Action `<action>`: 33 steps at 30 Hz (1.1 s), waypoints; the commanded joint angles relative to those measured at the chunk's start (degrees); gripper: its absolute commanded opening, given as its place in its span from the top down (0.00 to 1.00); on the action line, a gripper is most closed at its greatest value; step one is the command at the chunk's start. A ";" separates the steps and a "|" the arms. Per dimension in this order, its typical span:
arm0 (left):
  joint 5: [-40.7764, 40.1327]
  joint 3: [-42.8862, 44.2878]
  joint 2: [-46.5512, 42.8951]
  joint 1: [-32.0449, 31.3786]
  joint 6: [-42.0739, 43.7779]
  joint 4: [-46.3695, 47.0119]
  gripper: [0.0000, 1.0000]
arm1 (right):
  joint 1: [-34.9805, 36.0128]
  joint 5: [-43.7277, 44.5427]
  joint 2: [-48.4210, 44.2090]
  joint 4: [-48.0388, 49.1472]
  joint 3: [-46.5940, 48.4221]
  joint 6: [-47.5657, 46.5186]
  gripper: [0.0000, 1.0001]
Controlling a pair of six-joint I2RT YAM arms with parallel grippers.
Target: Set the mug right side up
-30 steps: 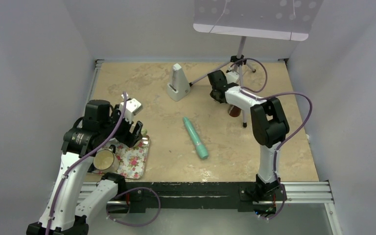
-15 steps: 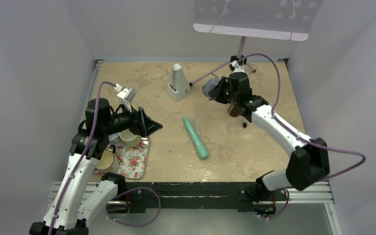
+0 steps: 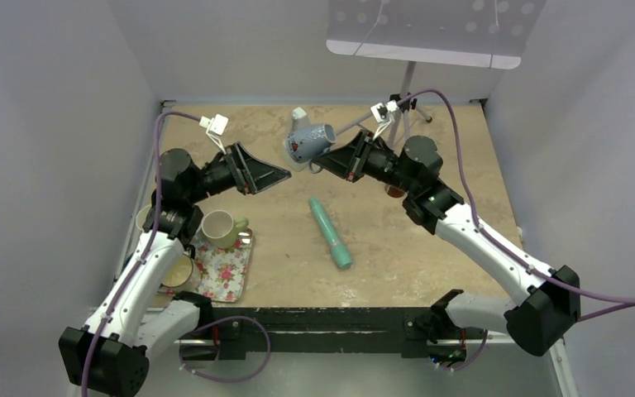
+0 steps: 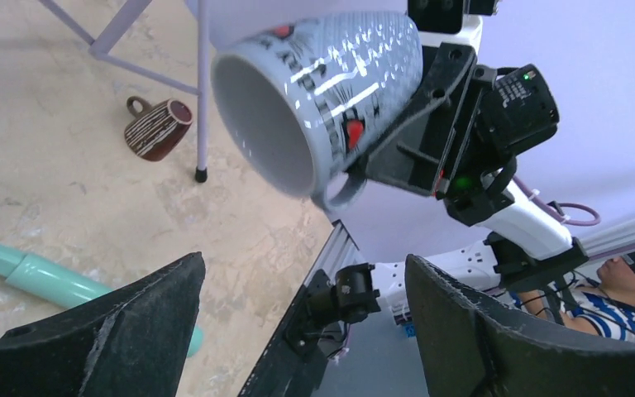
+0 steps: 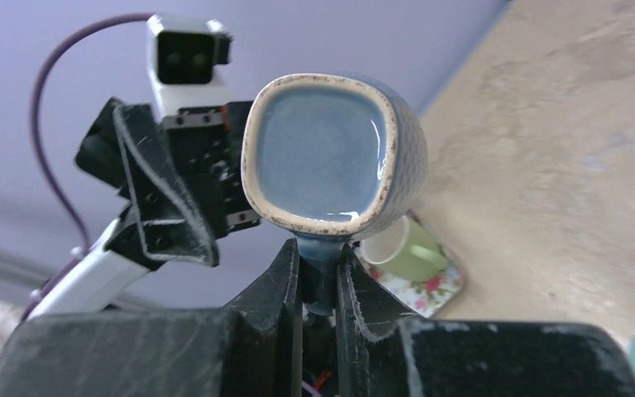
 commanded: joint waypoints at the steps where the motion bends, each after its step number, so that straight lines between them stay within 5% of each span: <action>1: 0.51 3.46 0.13 -0.44 -5.68 6.99 0.06 | 2.68 -5.11 1.79 12.62 4.25 5.04 1.00; 7: 0.57 4.61 -0.09 -0.07 -4.80 8.04 0.10 | 4.14 -7.90 3.98 12.54 6.18 4.68 1.00; 13: -0.32 5.53 0.74 0.53 -6.13 8.38 0.25 | 6.20 -13.06 7.91 11.65 8.63 3.98 1.00; 17: -0.19 6.32 1.04 1.25 -6.87 7.71 0.51 | 7.08 -14.73 9.20 13.23 8.06 4.69 1.00; 20: -0.09 6.40 0.52 1.72 -6.52 6.34 0.98 | 7.24 -14.51 9.94 11.59 7.94 3.75 1.00; 22: 0.26 7.10 -0.01 2.42 -2.92 0.83 1.00 | 7.27 -11.98 10.33 5.31 8.81 1.05 1.00; 23: 0.33 8.14 -0.31 2.88 1.30 -4.94 1.00 | 7.27 -9.85 10.53 1.12 9.71 -1.74 0.98; 26: -1.46 14.30 -0.26 3.19 26.74 -29.34 1.00 | 7.27 -4.40 11.40 -11.97 12.87 -8.58 0.41; 28: -3.56 17.95 -0.39 3.19 44.10 -43.18 1.00 | 7.25 -1.67 11.14 -19.20 14.20 -12.14 0.14; 30: -4.44 21.90 -0.40 2.69 63.80 -60.69 1.00 | 7.26 1.11 9.99 -23.64 14.14 -14.39 0.04; 33: -8.24 24.15 -0.50 1.97 89.89 -80.89 1.00 | 7.28 4.92 7.18 -26.33 12.11 -16.11 0.01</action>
